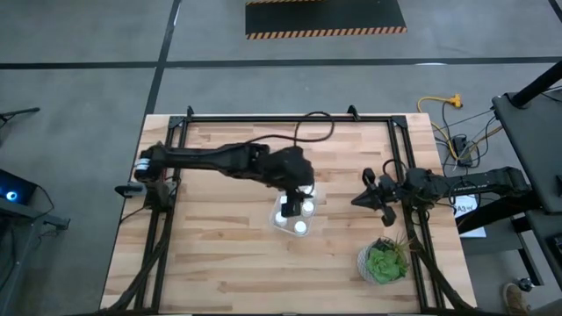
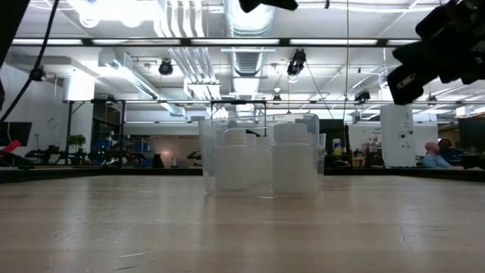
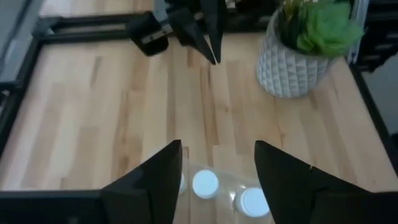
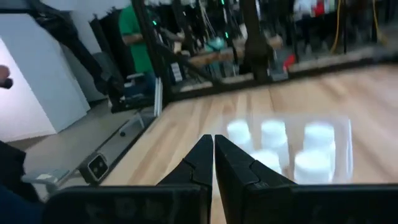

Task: Pick and place pill bottles into a basket
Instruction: Return to Home Position

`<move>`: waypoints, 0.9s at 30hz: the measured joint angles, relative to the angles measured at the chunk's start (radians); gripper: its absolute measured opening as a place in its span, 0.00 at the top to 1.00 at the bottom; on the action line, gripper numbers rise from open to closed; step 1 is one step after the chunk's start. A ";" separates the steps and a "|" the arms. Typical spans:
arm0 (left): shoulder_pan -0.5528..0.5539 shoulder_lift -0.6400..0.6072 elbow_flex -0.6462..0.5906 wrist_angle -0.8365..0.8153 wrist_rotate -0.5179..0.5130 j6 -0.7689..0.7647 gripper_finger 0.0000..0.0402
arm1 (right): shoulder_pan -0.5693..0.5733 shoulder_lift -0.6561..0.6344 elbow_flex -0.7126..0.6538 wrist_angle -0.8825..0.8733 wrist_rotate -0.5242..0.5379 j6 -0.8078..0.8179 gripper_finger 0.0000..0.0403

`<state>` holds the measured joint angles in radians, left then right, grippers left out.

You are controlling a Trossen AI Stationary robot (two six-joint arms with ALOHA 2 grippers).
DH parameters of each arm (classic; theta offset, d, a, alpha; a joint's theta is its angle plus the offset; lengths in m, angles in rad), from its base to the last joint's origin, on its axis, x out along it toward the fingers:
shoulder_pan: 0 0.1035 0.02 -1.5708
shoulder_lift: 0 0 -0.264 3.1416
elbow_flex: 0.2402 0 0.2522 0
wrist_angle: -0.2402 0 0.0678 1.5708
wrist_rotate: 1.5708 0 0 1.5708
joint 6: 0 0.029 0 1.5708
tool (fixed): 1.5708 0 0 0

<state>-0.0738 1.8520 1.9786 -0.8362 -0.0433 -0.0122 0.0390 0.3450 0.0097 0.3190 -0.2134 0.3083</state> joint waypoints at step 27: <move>0.003 -0.928 -1.317 0.827 -0.176 -0.113 0.73 | -0.001 0.004 0.000 0.096 0.005 -0.175 0.98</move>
<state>-0.0711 0.9245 0.6619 -0.0091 -0.2192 -0.1249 0.0383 0.3492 0.0101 0.4153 -0.2088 0.1329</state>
